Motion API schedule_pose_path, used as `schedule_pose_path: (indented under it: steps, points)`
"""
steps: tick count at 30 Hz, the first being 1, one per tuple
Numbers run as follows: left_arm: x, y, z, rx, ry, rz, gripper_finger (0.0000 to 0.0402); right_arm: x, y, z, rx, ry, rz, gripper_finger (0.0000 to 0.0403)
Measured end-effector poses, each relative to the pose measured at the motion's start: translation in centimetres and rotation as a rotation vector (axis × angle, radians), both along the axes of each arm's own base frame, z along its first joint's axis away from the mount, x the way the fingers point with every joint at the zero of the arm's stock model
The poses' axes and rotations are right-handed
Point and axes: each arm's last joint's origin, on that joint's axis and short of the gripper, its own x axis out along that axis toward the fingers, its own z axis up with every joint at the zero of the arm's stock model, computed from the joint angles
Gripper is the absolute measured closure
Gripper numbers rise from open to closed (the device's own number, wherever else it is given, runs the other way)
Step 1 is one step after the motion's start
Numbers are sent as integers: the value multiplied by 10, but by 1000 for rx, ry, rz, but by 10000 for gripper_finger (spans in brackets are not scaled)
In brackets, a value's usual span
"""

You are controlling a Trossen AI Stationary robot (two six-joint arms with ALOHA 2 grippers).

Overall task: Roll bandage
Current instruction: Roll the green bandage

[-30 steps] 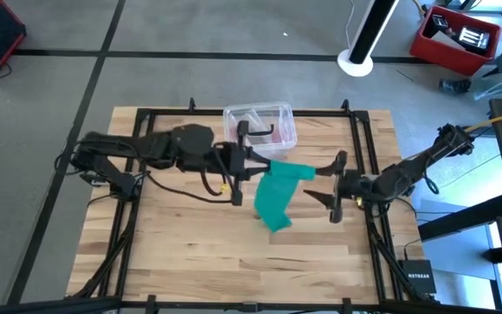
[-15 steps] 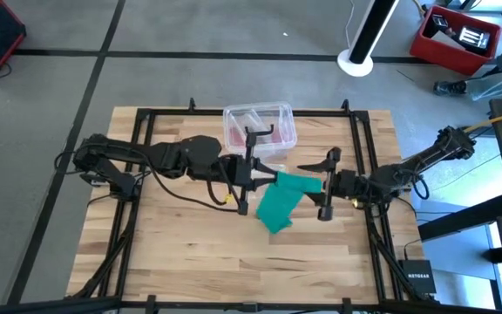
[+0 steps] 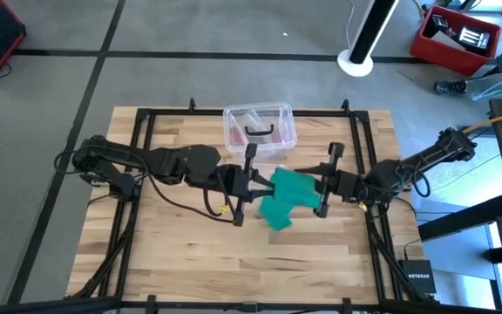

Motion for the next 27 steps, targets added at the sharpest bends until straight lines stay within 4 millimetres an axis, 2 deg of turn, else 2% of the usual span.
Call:
schedule_pose_path:
  steps: [3,7,12,19,27]
  points:
    - [-1,-2,-4,-4,46,-5,386,-1,-1,11,-54,12,-35,384]
    - [-2,-1,-13,-15,136,3,386,-4,-3,28,-141,27,-53,397]
    - [-2,7,-19,-34,202,114,386,-9,0,43,-160,52,-20,398]
    - [1,26,-21,-85,219,190,386,-16,20,49,-233,49,54,399]
    - [4,46,-20,-172,203,261,386,-23,40,45,-280,73,64,400]
